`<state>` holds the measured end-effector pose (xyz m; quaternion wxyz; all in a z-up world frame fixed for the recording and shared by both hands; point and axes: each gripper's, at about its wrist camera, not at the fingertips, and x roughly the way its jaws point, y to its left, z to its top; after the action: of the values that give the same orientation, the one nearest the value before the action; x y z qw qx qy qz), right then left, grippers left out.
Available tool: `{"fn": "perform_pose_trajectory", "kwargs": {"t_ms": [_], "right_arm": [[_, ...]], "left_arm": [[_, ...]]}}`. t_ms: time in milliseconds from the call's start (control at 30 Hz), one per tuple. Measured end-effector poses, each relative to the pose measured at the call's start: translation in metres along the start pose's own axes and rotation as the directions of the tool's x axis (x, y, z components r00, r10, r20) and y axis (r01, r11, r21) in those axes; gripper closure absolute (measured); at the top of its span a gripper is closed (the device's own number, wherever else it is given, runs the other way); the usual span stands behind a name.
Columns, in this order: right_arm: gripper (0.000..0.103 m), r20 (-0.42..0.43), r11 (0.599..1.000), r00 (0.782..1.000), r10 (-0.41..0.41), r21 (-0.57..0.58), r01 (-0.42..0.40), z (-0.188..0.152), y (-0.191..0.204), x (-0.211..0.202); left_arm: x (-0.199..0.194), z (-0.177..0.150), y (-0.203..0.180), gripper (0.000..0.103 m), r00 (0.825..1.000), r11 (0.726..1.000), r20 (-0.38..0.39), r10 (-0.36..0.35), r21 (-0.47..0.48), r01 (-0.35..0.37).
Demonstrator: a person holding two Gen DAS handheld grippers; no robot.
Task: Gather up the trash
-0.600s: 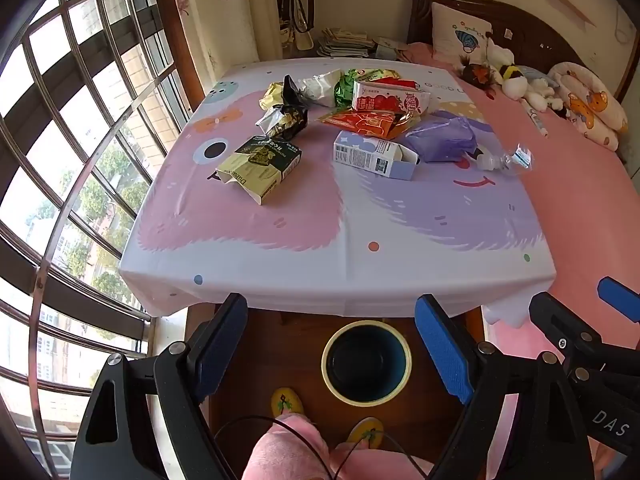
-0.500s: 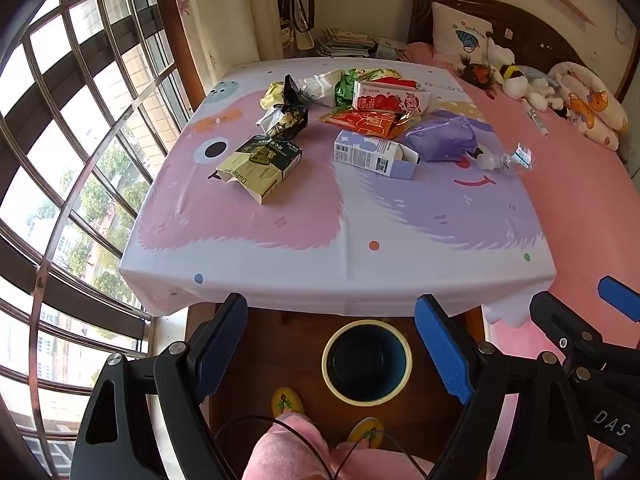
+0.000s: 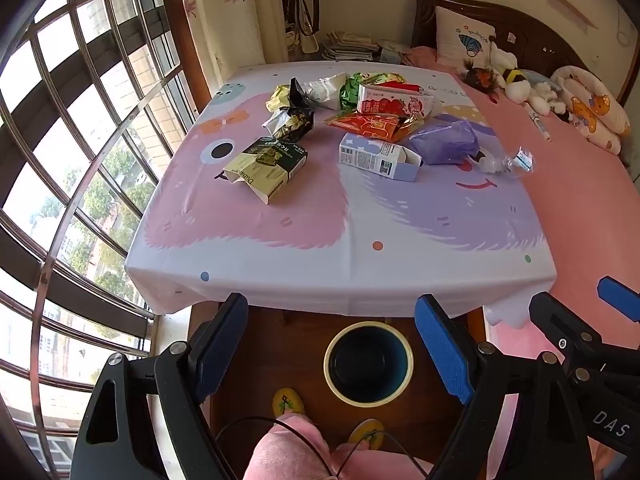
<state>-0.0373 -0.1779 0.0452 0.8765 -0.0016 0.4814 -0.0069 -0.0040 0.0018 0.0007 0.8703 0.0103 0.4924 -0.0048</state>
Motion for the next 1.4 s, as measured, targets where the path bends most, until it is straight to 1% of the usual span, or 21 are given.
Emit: {"fn": "perform_pose_trajectory", "kwargs": {"t_ms": [267, 1400], "right_arm": [[0.007, 0.007, 1.0, 1.0, 0.01, -0.006, -0.01, 0.0013, -0.0024, -0.002], [0.007, 0.005, 1.0, 1.0, 0.016, -0.006, -0.016, 0.0004, -0.0026, -0.0008]], "left_arm": [[-0.0061, -0.0015, 0.0027, 0.016, 1.0, 1.0, 0.011, -0.007, -0.011, 0.007], [-0.0051, -0.0033, 0.003, 0.016, 1.0, 1.0, -0.002, -0.013, -0.011, 0.013]]}}
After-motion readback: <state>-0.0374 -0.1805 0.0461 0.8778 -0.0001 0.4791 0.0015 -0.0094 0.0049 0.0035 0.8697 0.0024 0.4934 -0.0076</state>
